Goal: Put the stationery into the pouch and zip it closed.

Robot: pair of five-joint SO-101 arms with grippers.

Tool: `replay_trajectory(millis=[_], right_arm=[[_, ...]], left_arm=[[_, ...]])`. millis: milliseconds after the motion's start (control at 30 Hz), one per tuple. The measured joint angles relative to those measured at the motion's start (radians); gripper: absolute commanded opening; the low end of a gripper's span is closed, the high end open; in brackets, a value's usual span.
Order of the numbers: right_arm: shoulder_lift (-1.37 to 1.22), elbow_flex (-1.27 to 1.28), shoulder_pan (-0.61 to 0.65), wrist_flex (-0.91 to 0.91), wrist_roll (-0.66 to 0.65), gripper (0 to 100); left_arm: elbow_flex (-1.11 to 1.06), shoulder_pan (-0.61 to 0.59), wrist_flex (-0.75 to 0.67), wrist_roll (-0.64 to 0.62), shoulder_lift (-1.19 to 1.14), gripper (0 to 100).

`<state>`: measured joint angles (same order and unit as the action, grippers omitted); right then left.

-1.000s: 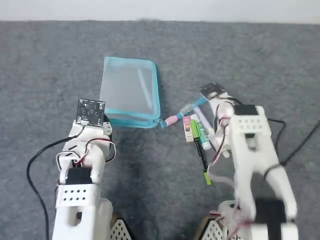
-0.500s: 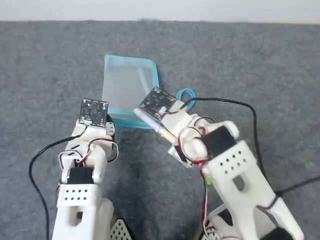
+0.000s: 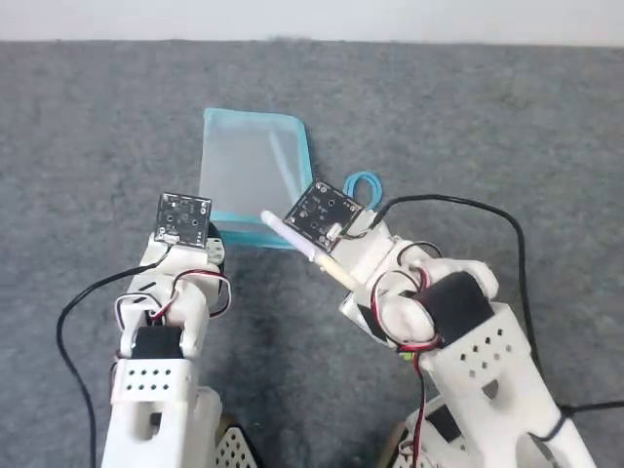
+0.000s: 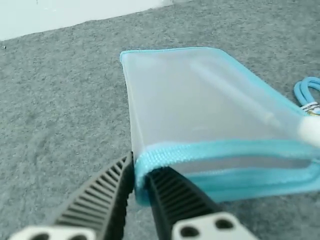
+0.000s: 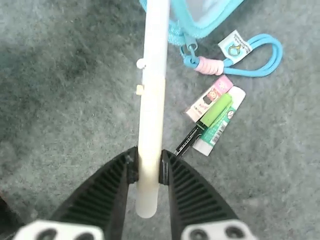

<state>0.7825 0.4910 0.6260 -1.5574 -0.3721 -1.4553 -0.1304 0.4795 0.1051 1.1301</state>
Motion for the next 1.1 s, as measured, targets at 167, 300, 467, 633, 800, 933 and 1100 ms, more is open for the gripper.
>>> replay_trajectory(millis=[167,300,467,633,800,933,1100], right_arm=[[0.002,0.040,0.041,0.000,-0.025,0.6],[0.000,0.044,0.074,0.000,-0.025,0.6],[-0.046,0.044,0.071,0.040,-0.025,0.6],[-0.172,0.041,-0.026,0.126,0.009,0.6],[-0.376,-0.083,-0.104,0.141,0.049,0.6],[-0.548,-0.242,-0.130,0.141,0.121,0.6],[-0.775,-0.468,-0.130,0.141,0.245,1.0]], left_arm=[[0.000,0.000,0.000,0.000,0.000,1],[0.000,0.000,0.000,-0.029,0.000,1],[0.000,0.011,0.000,-0.038,0.000,1],[0.000,0.077,0.000,-0.038,0.000,1],[0.000,0.109,0.000,-0.038,0.000,1],[0.000,0.138,0.000,-0.038,0.000,1],[0.000,0.203,0.000,-0.048,0.000,1]])
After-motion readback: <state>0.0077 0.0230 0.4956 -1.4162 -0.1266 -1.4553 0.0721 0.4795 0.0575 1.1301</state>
